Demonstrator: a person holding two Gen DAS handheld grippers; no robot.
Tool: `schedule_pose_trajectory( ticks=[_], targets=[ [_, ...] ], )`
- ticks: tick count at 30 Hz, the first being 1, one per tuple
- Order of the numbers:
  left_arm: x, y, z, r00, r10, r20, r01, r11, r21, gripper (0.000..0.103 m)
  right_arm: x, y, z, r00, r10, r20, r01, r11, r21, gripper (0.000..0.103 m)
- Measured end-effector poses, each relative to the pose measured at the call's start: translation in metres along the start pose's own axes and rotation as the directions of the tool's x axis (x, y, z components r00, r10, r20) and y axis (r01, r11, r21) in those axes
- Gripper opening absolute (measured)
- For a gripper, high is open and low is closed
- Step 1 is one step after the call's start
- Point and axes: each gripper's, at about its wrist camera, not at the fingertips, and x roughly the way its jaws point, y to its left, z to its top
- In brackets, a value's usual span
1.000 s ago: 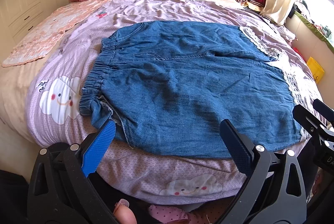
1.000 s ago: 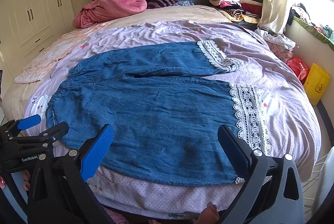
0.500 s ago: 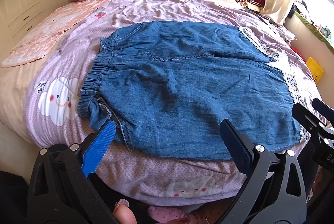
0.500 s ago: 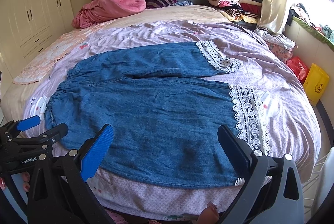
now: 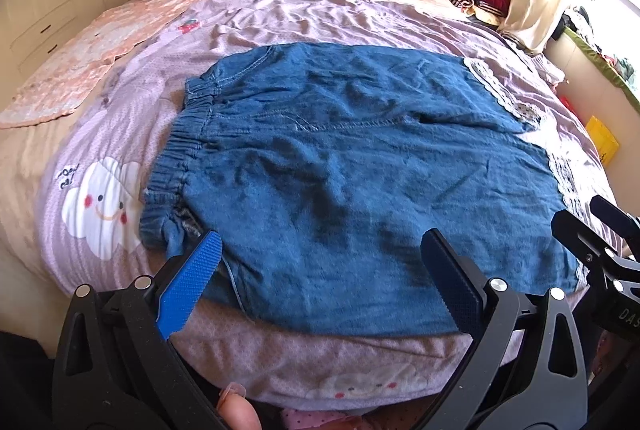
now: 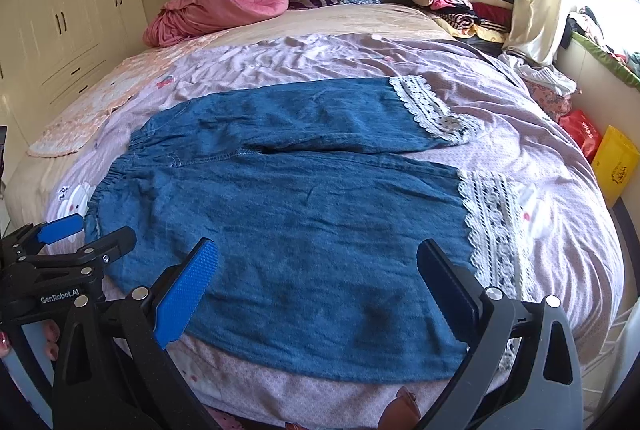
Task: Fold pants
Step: 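Move the left gripper to the elastic waistband and close on it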
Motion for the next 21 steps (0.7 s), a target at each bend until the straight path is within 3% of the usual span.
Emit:
schedule_pose_trajectory(
  ticks=[5, 11, 21],
  targets=[
    [0.011, 0.016, 0.018, 1.0, 0.002, -0.004, -0.002, 1.0, -0.02, 0.094, 0.014, 0.003, 0.021, 0.999, 0.042, -0.013, -0.042, 0.999, -0.004, 0.099],
    [0.028, 0.045, 0.048, 1.0, 0.013, -0.011, -0.014, 0.999, -0.045, 0.094, 0.038, 0.011, 0.064, 0.988, 0.147, -0.041, -0.148, 0.988, -0.036, 0.099],
    [0.076, 0.12, 0.114, 0.996, 0.086, -0.032, -0.089, 0.993, -0.079, 0.094, 0.097, 0.028, 0.131, 0.981, 0.177, -0.077, -0.186, 0.974, -0.131, 0.099]
  ],
)
